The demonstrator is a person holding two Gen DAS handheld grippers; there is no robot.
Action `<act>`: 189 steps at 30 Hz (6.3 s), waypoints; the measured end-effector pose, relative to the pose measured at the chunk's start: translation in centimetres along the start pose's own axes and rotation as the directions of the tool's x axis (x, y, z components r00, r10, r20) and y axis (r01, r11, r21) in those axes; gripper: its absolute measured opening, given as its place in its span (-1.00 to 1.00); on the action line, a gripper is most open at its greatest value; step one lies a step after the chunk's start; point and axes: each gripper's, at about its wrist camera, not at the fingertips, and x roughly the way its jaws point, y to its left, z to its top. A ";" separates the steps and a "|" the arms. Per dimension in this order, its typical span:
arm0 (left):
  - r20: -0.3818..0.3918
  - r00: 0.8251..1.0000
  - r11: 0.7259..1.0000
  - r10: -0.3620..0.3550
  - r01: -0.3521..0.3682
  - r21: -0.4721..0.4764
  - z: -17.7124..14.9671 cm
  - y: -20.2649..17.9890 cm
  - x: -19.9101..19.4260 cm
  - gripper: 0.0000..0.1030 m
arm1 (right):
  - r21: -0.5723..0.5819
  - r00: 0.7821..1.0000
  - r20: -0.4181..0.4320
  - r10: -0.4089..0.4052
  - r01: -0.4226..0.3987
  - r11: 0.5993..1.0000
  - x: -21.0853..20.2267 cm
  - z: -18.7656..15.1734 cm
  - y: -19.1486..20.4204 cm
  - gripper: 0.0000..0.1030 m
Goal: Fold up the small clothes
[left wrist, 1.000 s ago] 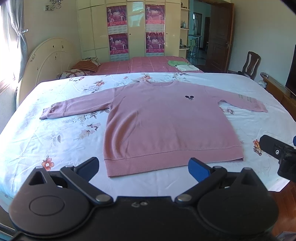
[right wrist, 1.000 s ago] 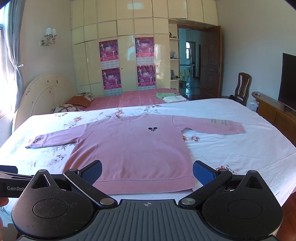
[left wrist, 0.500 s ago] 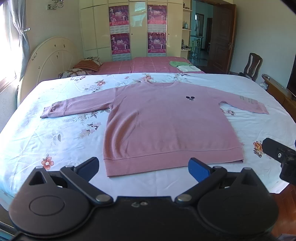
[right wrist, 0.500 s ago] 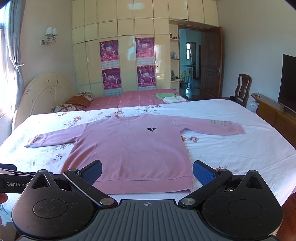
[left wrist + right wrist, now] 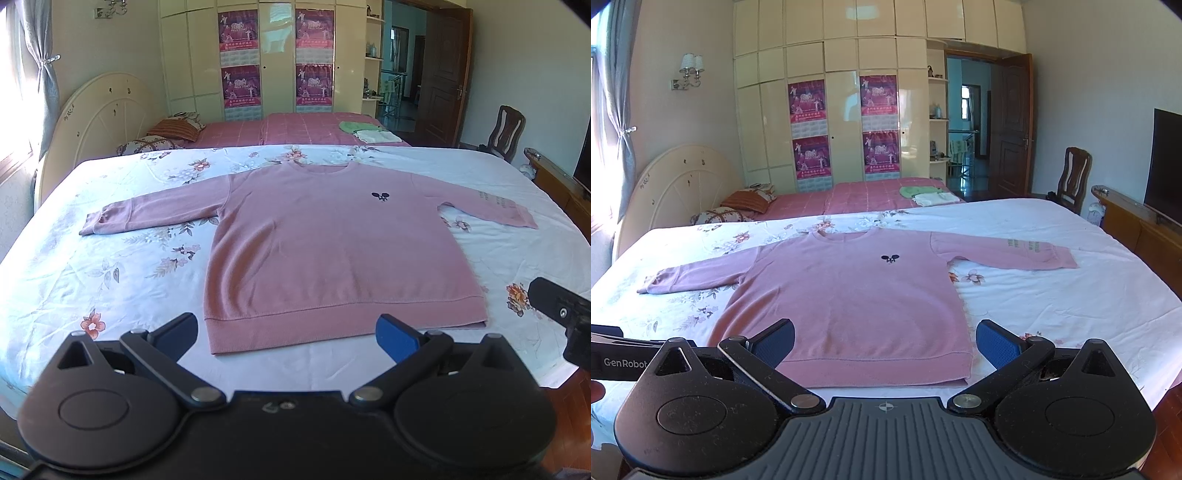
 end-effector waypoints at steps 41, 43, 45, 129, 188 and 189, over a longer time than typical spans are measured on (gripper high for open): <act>-0.037 0.999 1.000 0.013 -0.014 -0.024 3.9 -1.2 7.6 0.99 | -0.001 1.000 -0.030 -0.001 0.001 1.000 8.0 1.7 -3.4 1.00; -0.043 0.999 1.000 0.013 -0.014 -0.024 4.5 -1.4 8.7 0.99 | 0.005 1.000 -0.030 -0.004 0.004 1.000 9.2 2.1 -4.2 1.00; -0.049 0.999 1.000 0.005 -0.006 -0.028 5.1 -1.8 9.8 0.99 | 0.016 0.999 -0.035 -0.004 0.004 1.000 10.3 2.4 -5.0 1.00; -0.206 0.978 0.988 -0.002 -0.029 -0.149 18.7 -5.3 40.0 0.23 | 0.371 0.934 -0.193 -0.301 0.354 0.859 46.0 10.9 -39.3 -0.92; -0.113 0.882 0.820 -0.458 0.371 -0.435 18.8 -4.1 49.7 -0.72 | -0.051 0.962 -0.240 -0.129 0.120 0.991 48.0 6.0 -15.3 0.28; -0.104 0.887 0.823 -0.451 0.368 -0.433 18.8 -4.2 49.6 -0.84 | -0.051 0.961 -0.241 -0.134 0.125 0.991 48.3 5.9 -15.3 0.28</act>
